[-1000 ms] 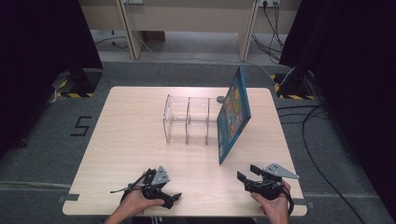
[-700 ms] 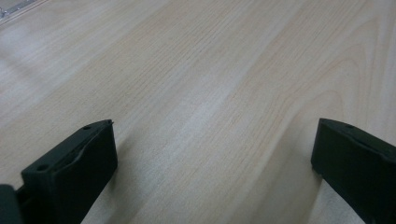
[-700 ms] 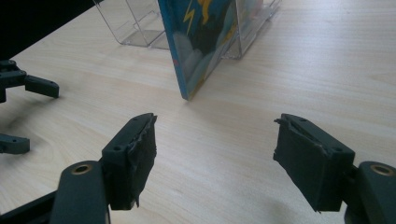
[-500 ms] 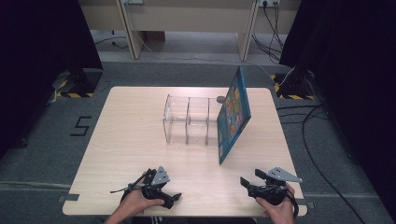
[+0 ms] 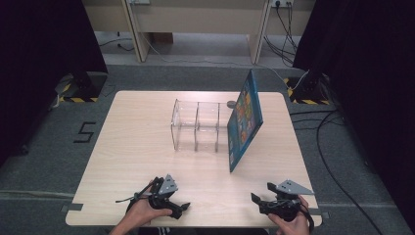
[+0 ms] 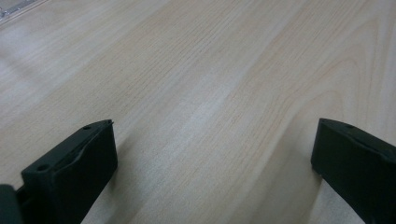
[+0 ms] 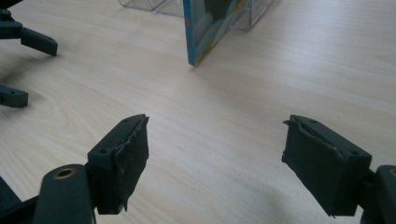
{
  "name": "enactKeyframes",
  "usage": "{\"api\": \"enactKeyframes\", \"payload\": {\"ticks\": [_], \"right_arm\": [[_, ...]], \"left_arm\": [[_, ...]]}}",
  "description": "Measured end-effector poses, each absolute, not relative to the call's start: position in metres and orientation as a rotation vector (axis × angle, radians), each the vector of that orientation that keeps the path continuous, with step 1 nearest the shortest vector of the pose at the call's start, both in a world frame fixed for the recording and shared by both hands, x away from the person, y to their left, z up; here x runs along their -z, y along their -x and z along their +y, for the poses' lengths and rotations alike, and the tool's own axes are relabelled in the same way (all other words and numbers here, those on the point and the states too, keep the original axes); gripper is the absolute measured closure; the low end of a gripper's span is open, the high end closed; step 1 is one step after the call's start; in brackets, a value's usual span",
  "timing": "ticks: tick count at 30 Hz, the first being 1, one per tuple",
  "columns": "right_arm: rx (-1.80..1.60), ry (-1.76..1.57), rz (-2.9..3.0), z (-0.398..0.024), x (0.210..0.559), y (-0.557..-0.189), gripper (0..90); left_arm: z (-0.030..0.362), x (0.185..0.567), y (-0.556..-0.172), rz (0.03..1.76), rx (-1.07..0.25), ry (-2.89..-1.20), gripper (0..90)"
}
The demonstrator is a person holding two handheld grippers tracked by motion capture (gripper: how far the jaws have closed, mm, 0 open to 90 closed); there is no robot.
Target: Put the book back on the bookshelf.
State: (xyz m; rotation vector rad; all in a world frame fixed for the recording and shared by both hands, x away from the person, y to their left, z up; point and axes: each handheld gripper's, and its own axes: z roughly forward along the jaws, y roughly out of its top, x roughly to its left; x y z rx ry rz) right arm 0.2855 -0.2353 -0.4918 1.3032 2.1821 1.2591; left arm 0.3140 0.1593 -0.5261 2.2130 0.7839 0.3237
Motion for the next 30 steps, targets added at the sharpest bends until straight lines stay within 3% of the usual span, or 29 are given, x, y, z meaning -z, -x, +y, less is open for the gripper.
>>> {"api": "enactKeyframes", "payload": {"ticks": [30], "right_arm": [[-0.898,-1.157,2.416,-0.220,0.513,-0.266,14.1]], "left_arm": [[0.159,0.526,-0.314,0.785,-0.323,-2.213,0.0]]}}
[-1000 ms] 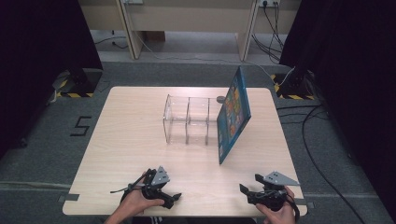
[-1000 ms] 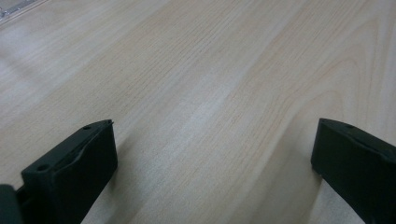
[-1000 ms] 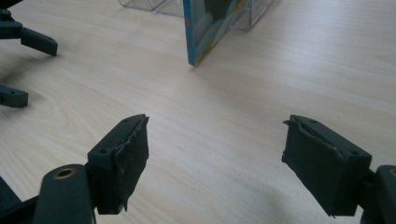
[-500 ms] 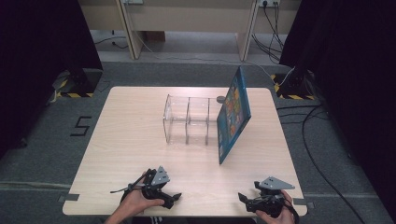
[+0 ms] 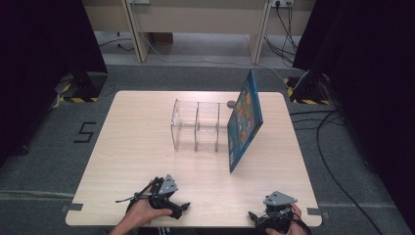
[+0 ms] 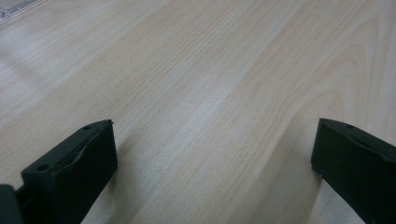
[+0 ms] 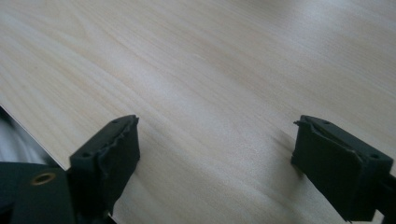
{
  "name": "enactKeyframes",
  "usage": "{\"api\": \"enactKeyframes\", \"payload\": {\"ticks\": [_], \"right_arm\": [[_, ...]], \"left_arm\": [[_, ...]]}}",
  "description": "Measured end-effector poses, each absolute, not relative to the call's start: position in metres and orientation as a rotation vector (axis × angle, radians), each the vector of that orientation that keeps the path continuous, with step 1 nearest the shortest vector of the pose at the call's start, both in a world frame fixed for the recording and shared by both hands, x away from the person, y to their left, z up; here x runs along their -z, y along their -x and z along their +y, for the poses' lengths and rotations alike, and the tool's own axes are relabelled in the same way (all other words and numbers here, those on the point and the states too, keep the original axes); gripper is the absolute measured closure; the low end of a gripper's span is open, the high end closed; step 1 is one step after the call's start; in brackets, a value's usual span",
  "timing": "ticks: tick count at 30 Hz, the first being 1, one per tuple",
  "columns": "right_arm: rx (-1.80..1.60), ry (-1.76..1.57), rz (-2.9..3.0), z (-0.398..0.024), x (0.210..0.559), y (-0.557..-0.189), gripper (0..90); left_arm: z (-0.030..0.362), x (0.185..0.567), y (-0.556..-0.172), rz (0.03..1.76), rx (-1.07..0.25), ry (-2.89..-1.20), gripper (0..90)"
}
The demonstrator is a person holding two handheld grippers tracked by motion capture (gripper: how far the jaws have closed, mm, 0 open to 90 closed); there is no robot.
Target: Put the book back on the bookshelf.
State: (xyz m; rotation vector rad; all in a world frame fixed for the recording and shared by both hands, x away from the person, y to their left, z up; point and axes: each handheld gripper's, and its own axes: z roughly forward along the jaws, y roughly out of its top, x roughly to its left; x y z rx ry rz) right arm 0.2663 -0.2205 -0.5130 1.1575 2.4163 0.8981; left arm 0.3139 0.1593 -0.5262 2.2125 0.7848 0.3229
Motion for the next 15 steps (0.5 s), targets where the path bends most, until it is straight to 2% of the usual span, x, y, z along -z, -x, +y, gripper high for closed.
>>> {"api": "enactKeyframes", "payload": {"ticks": [15], "right_arm": [[-0.919,-1.138,2.416,-0.2194,0.5153,-0.2663,10.8]], "left_arm": [[0.1592,0.5262,-0.3138,0.785,-0.323,-2.212,0.0]]}}
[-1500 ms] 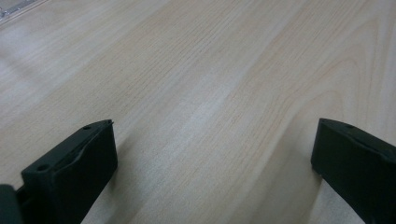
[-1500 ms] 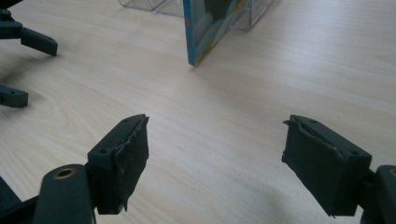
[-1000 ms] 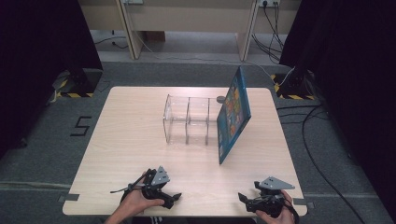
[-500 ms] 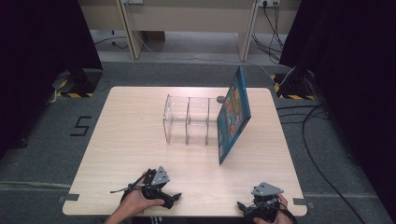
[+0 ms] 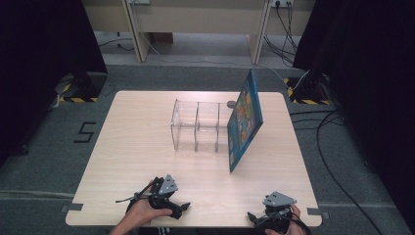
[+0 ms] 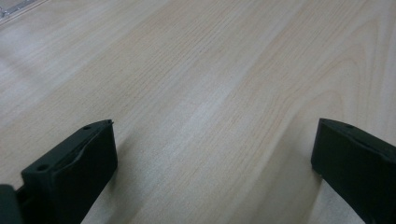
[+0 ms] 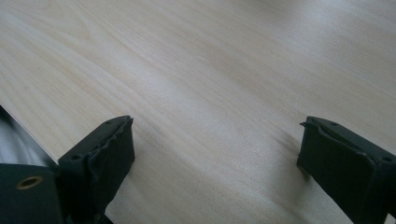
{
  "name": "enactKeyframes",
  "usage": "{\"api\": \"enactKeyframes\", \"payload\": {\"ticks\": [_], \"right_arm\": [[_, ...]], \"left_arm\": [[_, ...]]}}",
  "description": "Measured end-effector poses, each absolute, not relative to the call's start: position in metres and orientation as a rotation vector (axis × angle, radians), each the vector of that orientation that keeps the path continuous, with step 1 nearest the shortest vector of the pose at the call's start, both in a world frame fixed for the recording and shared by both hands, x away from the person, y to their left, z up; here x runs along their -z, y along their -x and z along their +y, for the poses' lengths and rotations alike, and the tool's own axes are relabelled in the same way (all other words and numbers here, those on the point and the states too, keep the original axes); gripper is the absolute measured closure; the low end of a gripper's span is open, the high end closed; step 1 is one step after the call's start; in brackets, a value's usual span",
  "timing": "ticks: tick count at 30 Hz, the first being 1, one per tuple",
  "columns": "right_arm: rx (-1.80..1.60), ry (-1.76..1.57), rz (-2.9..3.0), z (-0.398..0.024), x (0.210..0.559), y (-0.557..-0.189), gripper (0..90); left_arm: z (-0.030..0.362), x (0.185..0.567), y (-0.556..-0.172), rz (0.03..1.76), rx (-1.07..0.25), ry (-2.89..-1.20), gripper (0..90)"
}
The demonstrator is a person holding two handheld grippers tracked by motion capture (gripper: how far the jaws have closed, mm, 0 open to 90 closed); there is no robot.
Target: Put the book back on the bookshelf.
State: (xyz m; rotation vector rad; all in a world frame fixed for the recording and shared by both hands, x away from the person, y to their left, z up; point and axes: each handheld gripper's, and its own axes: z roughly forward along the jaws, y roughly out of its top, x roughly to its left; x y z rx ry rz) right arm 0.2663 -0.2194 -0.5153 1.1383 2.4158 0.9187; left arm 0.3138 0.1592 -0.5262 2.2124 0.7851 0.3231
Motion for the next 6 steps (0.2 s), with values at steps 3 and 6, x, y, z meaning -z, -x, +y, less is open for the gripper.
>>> {"api": "enactKeyframes", "payload": {"ticks": [3,6], "right_arm": [[-0.921,-1.137,2.415,-0.2192,0.5156,-0.2664,10.5],[-0.921,-1.136,2.416,-0.2192,0.5157,-0.2664,10.3]], "left_arm": [[0.1593,0.5262,-0.3139,0.784,-0.324,-2.213,0.0],[0.1592,0.5262,-0.3138,0.786,-0.323,-2.213,0.0]]}}
